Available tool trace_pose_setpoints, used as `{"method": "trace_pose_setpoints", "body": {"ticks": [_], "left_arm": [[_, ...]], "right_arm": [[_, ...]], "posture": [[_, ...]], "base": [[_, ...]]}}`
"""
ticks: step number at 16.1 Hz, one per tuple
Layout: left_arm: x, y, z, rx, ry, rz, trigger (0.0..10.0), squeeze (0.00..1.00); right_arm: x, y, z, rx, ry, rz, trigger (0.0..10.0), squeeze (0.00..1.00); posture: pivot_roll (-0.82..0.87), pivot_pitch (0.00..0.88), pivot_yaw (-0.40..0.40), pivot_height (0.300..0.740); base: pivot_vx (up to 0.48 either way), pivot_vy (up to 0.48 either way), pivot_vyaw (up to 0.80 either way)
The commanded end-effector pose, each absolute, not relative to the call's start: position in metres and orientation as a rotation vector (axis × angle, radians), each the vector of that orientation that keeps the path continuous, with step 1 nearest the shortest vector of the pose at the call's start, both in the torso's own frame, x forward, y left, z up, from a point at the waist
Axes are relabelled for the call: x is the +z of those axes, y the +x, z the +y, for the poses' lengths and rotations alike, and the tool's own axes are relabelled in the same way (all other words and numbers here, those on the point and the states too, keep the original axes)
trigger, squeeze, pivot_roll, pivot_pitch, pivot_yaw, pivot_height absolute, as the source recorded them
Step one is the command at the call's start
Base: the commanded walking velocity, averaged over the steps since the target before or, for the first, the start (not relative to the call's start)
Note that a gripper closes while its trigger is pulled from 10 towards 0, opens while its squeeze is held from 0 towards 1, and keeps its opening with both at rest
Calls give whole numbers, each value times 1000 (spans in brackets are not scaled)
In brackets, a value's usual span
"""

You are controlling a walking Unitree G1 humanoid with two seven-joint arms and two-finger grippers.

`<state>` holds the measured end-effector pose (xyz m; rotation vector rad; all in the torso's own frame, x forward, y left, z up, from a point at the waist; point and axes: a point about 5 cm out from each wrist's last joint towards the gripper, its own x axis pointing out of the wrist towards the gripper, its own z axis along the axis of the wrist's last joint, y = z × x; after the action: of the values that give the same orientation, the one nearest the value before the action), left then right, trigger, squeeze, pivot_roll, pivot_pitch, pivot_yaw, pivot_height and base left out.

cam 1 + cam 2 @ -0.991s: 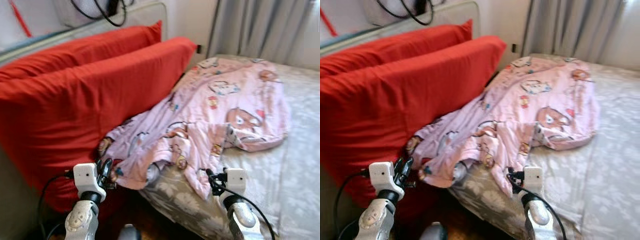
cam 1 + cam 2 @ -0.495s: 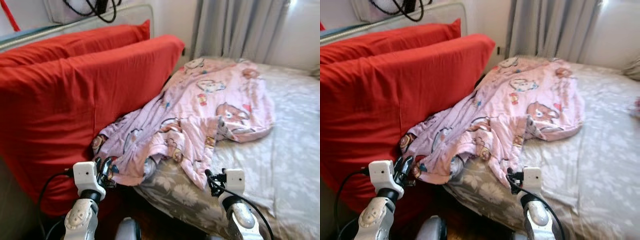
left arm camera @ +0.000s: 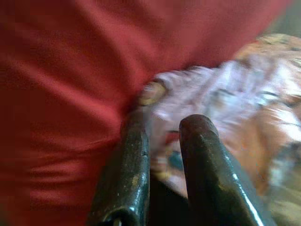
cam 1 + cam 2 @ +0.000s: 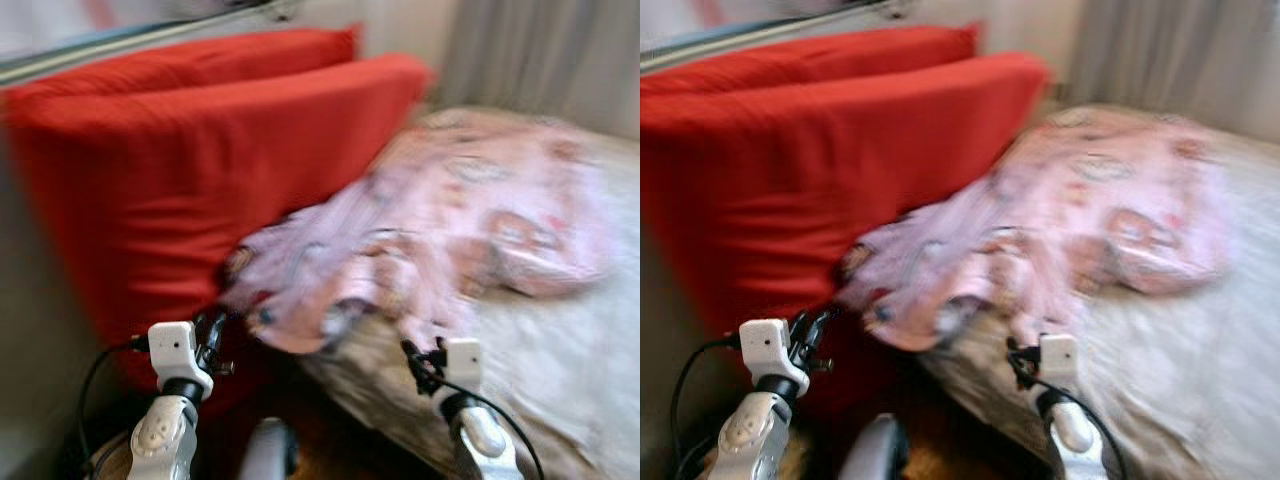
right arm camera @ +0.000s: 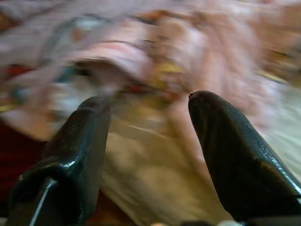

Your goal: Clean up the room

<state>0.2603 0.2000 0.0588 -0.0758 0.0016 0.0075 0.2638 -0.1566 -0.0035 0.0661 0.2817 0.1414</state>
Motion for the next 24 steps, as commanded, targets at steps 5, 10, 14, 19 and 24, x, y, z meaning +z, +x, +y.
{"method": "trace_pose_setpoints", "body": {"ticks": [5,10,14,19,24], "left_arm": [[61,262,196,-5,-81,0,10000,0],[61,262,195,-11,-84,0,10000,0],[61,262,195,-13,-85,-1,10000,0],[60,261,195,-14,-81,2,10000,0],[61,261,195,-10,-80,1,10000,0]], "right_arm": [[-8,261,-164,118,76,304,10000,0],[-10,262,-170,54,78,314,10000,0],[-12,263,-175,-9,119,338,10000,0],[-10,265,-175,-4,113,326,10000,0],[-3,269,-165,86,74,284,10000,0]], "posture": [[42,0,10,613],[43,0,10,613],[43,0,11,613],[47,0,9,613],[45,0,9,613]], "base": [[0,0,480],[0,0,0],[62,0,-486],[295,0,-626],[305,0,0]]}}
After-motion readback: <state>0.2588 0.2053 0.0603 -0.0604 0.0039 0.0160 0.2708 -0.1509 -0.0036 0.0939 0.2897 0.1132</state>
